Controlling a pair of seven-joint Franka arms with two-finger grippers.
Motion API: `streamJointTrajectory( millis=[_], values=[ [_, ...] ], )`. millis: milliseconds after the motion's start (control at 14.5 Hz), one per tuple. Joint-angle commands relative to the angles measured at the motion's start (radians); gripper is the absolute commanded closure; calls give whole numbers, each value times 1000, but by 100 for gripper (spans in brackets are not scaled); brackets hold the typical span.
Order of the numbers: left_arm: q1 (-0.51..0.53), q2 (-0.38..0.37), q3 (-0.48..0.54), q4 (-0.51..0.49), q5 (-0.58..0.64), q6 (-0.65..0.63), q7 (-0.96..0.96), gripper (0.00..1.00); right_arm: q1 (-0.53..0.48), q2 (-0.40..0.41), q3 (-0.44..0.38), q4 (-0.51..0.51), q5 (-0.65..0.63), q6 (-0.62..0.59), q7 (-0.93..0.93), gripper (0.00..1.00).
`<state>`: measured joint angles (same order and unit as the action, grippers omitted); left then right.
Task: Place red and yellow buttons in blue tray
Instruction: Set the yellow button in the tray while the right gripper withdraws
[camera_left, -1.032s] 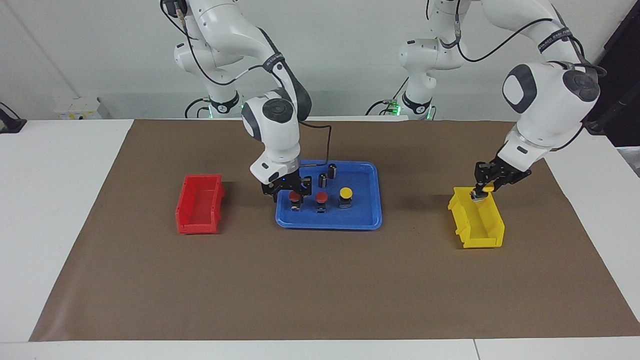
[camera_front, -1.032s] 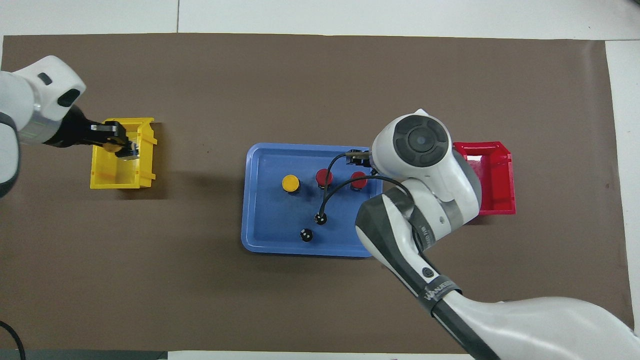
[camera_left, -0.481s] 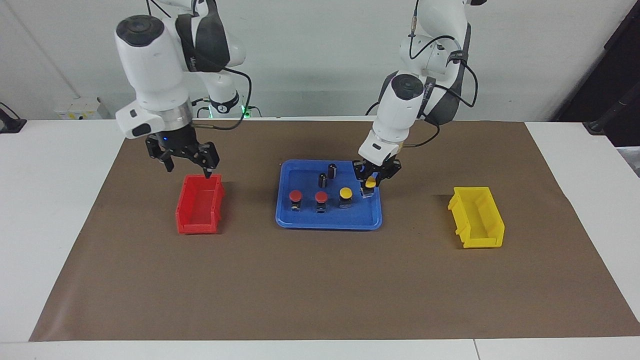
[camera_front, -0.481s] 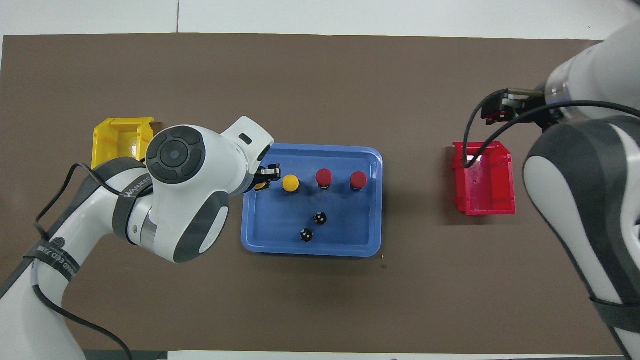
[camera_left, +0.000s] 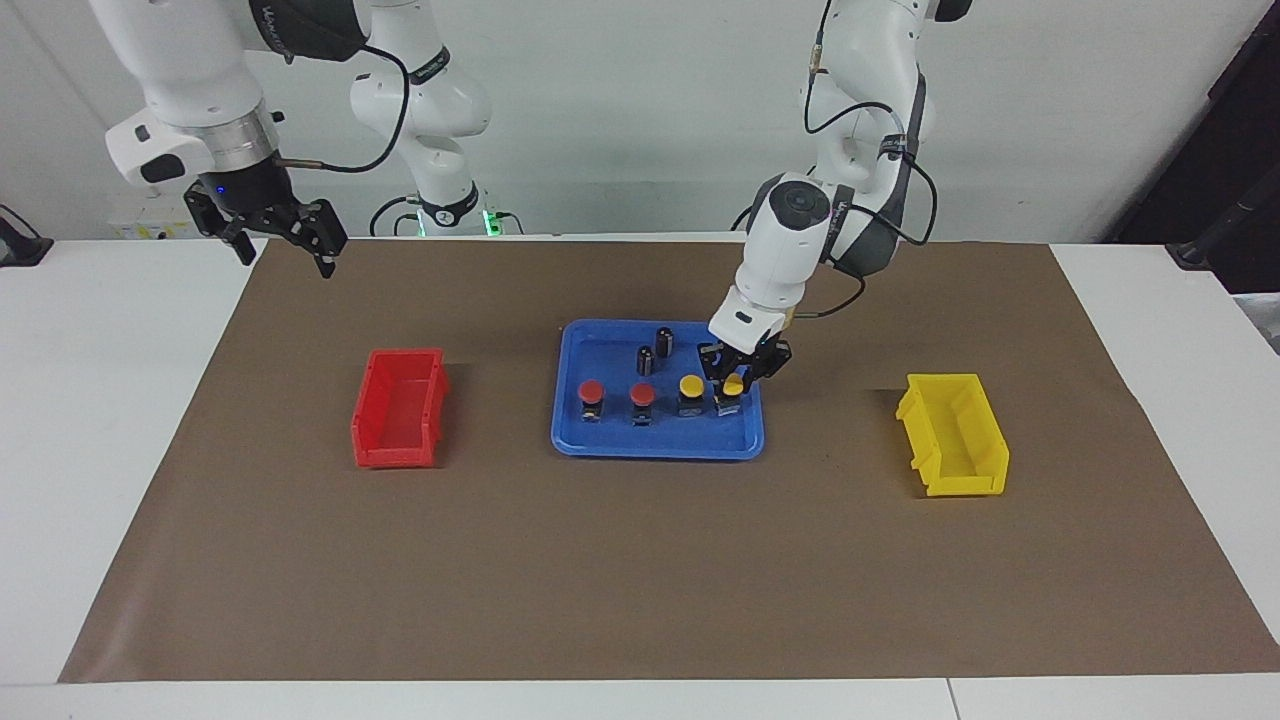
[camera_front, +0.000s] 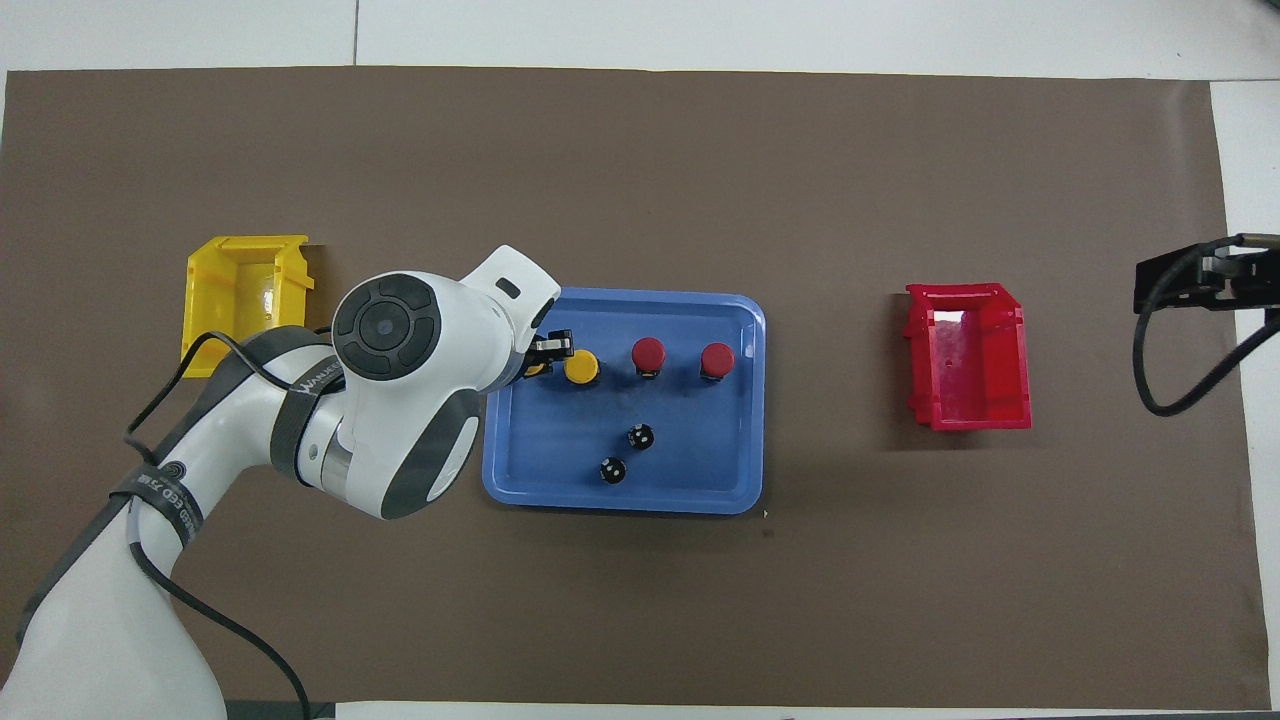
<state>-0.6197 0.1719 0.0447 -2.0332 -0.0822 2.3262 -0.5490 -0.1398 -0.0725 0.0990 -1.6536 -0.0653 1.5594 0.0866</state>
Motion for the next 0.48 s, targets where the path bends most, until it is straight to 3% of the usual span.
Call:
streamJointTrajectory(
  millis=[0,138,206,413],
  values=[
    [2,-17,4,-38,-8,19,8,62,-23,-16,1,-28,33,-1,-39,0],
    [-2,-15,6,-27,-8,10,3,8,-23,-15,1,-28,32,17,-41,0],
    [-3,-17,6,-22,-8,2,3,0,-23,-13,1,-28,32,28,-42,0],
    [1,-69,12,19,4,-130,4,0,-29,-10,-2,-21,33,27,-54,0]
  ],
)
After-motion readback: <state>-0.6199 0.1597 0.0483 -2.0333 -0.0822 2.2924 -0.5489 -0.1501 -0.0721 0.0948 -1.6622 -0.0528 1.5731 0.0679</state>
